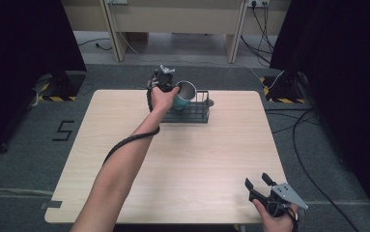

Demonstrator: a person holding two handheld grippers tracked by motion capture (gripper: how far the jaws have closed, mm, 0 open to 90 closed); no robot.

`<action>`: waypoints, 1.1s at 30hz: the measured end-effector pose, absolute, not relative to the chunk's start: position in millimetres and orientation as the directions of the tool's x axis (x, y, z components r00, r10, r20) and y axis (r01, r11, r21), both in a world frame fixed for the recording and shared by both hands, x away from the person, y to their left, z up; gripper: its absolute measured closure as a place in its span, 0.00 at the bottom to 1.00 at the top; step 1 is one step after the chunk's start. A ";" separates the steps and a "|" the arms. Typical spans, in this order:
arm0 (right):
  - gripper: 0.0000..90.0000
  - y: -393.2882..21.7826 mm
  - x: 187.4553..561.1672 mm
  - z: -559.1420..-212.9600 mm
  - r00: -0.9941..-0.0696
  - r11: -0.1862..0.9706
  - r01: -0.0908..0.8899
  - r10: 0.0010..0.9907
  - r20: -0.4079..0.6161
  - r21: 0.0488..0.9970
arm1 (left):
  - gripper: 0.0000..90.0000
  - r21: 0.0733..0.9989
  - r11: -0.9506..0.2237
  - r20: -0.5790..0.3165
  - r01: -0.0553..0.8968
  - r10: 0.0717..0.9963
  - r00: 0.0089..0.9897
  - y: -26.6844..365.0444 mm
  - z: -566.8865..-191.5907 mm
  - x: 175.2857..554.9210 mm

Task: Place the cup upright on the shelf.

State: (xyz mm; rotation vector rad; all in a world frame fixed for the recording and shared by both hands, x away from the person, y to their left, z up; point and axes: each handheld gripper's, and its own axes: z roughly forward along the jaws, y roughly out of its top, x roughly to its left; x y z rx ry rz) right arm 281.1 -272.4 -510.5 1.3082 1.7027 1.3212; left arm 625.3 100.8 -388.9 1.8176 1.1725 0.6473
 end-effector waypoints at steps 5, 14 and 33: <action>0.33 -272.8 281.4 -510.5 -0.324 0.017 0.329 0.941 0.096 0.944 | 0.58 0.863 -0.152 -0.054 0.482 0.920 0.387 111.6 -392.0 627.7; 0.33 -272.1 281.5 -510.5 -0.325 0.016 0.329 0.941 0.097 0.944 | 0.42 0.875 -0.112 -0.077 0.472 0.928 0.364 119.3 -392.2 627.1; 0.33 -271.6 281.4 -510.4 -0.325 0.022 0.329 0.941 0.092 0.944 | 0.25 0.906 -0.087 -0.092 0.414 0.915 0.394 143.1 -382.5 603.0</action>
